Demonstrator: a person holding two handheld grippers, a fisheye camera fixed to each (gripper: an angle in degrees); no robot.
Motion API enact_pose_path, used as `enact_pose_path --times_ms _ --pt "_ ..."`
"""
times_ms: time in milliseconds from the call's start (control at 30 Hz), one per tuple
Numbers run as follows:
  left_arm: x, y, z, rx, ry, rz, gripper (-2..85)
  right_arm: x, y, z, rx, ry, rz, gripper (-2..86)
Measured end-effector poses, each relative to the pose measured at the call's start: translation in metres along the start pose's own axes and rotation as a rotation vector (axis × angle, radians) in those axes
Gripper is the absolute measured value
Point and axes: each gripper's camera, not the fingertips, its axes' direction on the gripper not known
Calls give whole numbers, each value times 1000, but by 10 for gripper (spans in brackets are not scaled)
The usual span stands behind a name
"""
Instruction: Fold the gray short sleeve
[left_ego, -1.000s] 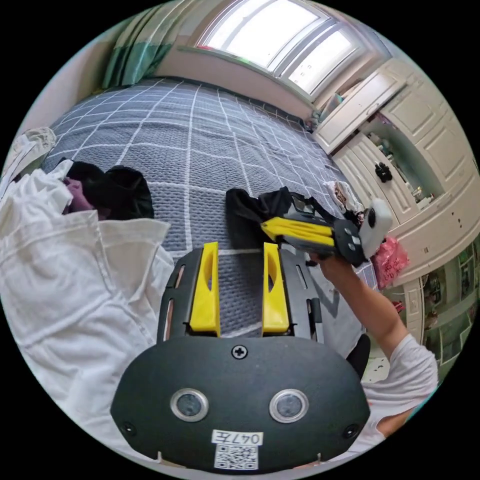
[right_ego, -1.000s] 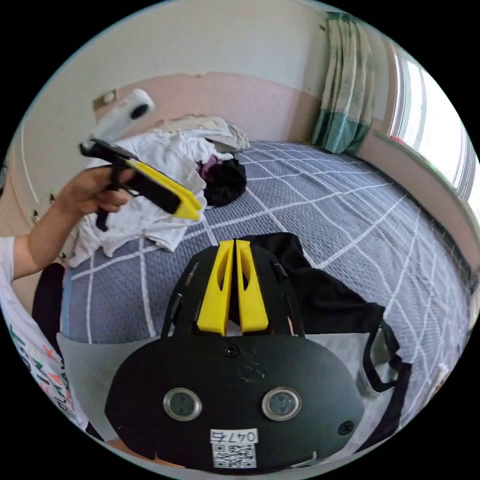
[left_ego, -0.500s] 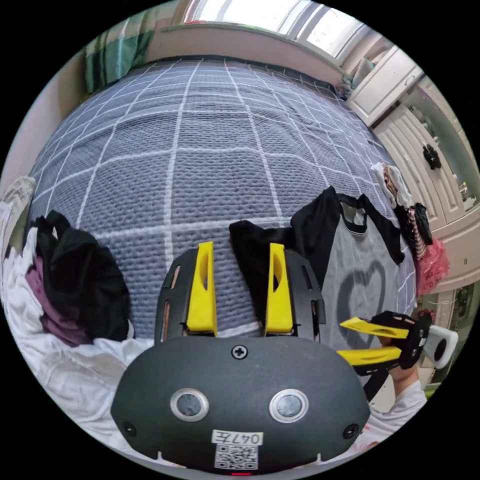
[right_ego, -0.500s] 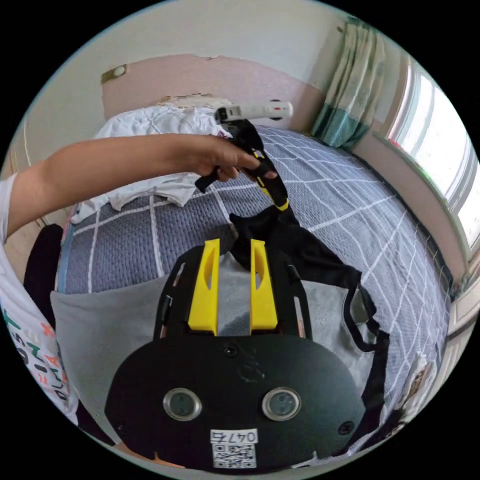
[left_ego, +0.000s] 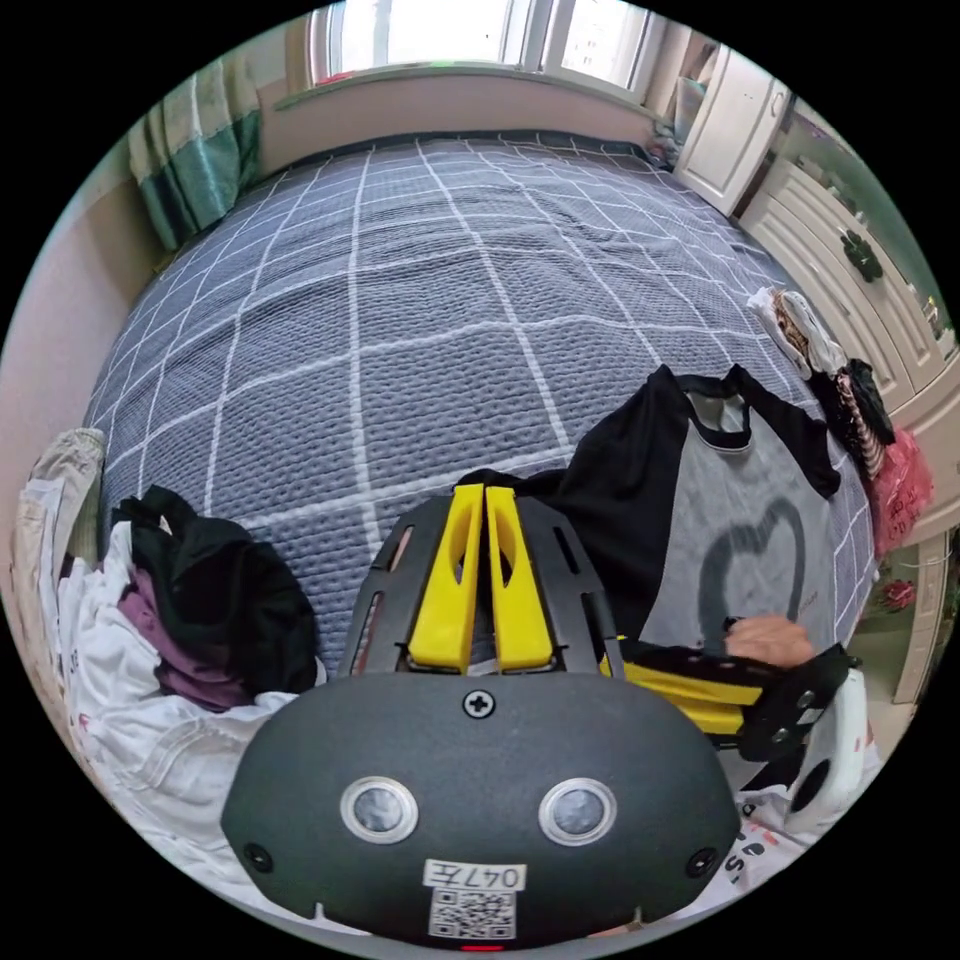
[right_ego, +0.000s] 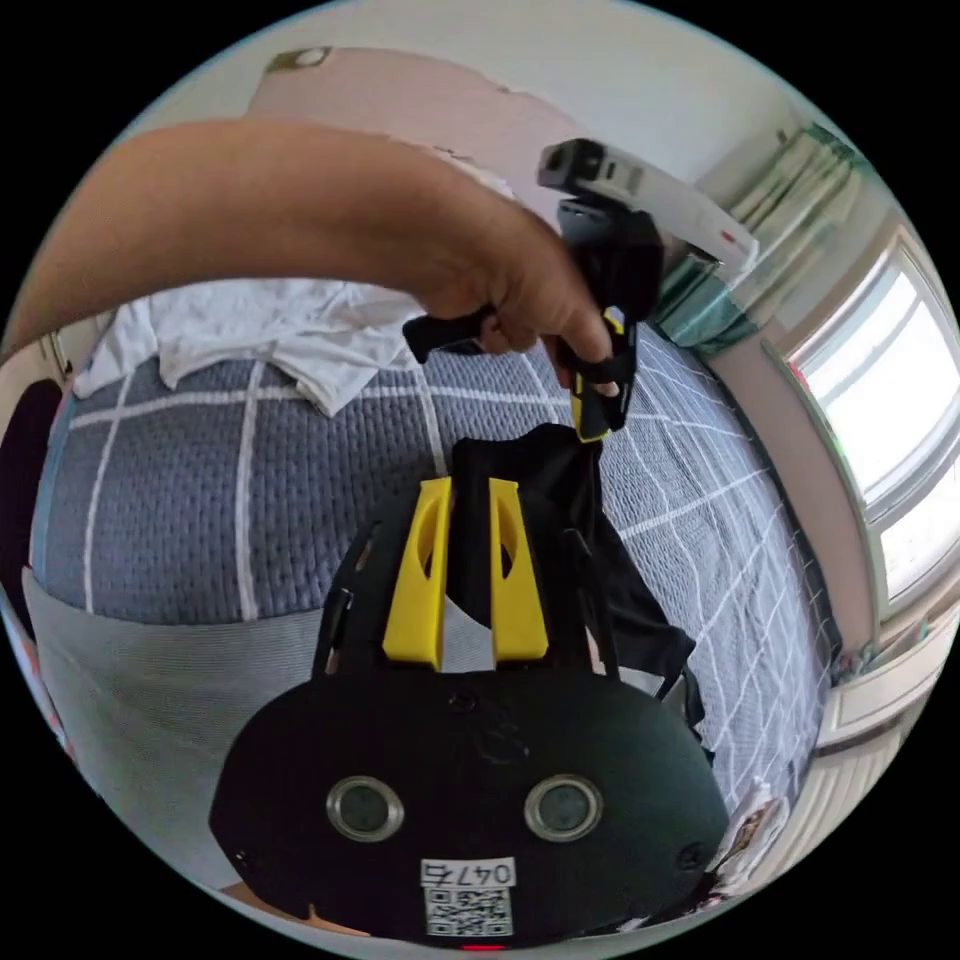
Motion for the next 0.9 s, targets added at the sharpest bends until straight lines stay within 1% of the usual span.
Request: enact_pose_path --times_ms 33,67,100,167,267,300,400,500,567,600,633,700,767,833,900 --pt "1 -2 -2 -4 -18 -1 15 5 5 -8 10 -17 46 45" --pt "1 -5 -6 2 -76 -2 30 9 10 -13 -6 -24 67 49" --pt "1 -7 -10 8 -131 12 67 10 13 -15 -10 -28 70 48" --pt "-3 -9 -16 0 -141 17 102 6 19 -22 -4 -42 42 42" --pt "-12 -9 -27 45 30 -10 134 -6 16 -23 6 -51 -46 40" --pt "-13 -10 -28 51 52 -14 154 -8 15 -21 -4 -57 -58 41" --pt "-19 -13 -29 29 37 -37 191 -13 12 -7 -109 -75 -82 49" --pt "-29 -11 -34 63 92 -99 201 -10 22 -12 -127 -81 -37 60" --pt "-35 -10 -38 93 104 -143 196 -4 40 -50 -35 -144 58 67" --pt "-36 -9 -39 111 140 -152 188 -4 47 -64 -6 -187 81 68" --pt "-35 -9 -39 116 173 -140 185 -8 61 -92 36 -280 106 70" --pt "-21 -14 -31 105 313 -65 181 -29 85 -132 44 -353 108 73" --pt "-5 -18 -24 82 326 -40 182 -69 120 -181 46 -382 109 75" --pt "10 -21 -17 47 321 -30 180 -97 145 -211 35 -406 138 76" --pt "28 -25 -12 25 331 -29 159 -121 164 -234 39 -464 175 77"
